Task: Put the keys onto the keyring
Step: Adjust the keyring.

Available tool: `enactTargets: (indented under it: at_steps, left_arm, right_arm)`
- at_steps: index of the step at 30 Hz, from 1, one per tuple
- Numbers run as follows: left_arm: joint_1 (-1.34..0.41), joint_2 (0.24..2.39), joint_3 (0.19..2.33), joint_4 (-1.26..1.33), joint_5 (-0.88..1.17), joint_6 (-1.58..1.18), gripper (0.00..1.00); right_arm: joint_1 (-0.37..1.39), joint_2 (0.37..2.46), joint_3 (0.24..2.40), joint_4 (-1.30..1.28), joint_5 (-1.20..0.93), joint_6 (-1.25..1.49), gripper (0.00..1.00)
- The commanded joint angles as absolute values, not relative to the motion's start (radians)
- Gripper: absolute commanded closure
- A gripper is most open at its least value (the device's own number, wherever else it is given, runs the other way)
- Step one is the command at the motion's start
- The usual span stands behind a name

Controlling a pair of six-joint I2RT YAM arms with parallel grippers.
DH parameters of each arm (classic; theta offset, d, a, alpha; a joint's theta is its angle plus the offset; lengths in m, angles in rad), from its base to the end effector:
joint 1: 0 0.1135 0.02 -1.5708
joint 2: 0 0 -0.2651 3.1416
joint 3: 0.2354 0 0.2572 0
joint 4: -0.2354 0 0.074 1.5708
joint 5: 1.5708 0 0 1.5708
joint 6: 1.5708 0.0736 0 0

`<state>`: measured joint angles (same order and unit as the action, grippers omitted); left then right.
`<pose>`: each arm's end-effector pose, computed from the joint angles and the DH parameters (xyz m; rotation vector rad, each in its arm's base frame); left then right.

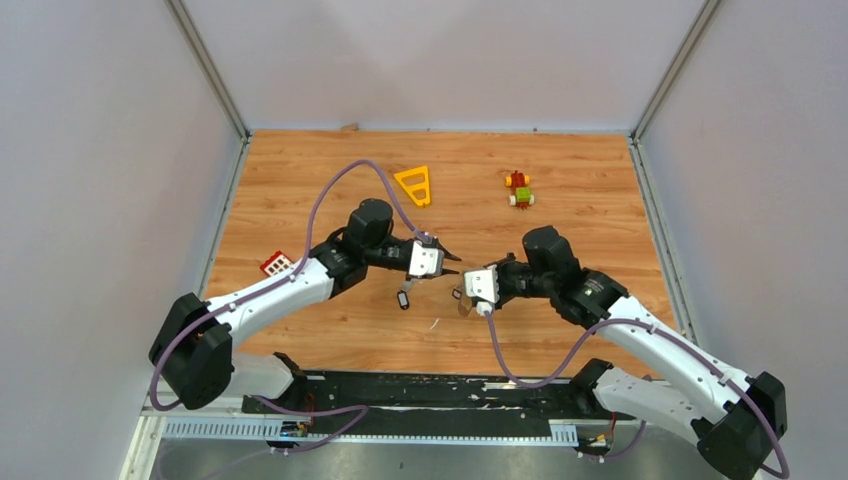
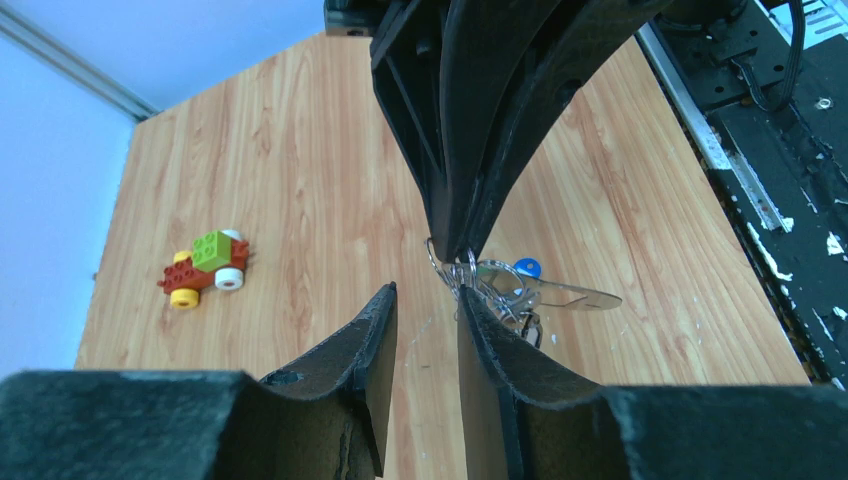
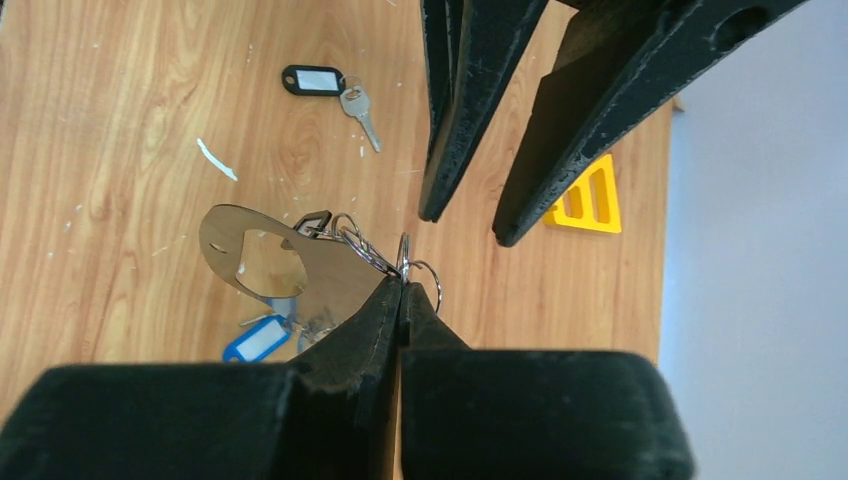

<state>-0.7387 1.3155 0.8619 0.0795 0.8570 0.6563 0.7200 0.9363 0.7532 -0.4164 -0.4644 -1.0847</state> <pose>0.1976 -0.2552 0.2697 1.6028 1.0305 -0.8815 0.1550 0.1798 0.2616 -1.8073 1.0939 0.2868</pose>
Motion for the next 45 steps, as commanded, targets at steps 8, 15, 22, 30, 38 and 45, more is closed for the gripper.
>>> enactTargets:
  at_steps: [8, 15, 22, 30, 38, 45]
  left_arm:
    - [-0.777, 1.299, 0.882, 0.072, 0.862, 0.702, 0.65]
    - [-0.789, 1.315, 0.893, 0.06, 0.859, 0.708, 0.65]
    - [-0.804, 1.351, 0.928, 0.031, 0.828, 0.722, 0.74]
    - [-0.808, 1.376, 0.962, 0.005, 0.808, 0.734, 0.85]
    - [-0.811, 1.38, 0.944, 0.057, 0.799, 0.677, 1.0]
    - [-0.739, 1.335, 0.769, 0.518, 0.92, 0.287, 1.0]
  right_arm:
    - [0.692, 0.957, 0.827, -0.407, -0.541, -0.979, 1.0]
    - [0.684, 0.956, 0.828, -0.402, -0.546, -0.961, 1.0]
    - [0.679, 0.96, 0.831, -0.404, -0.558, -0.948, 1.0]
    - [0.676, 0.964, 0.836, -0.406, -0.569, -0.938, 1.0]
    - [0.659, 0.965, 0.85, -0.415, -0.585, -0.905, 0.97]
    - [0.521, 0.933, 0.872, -0.438, -0.737, -0.82, 0.77]
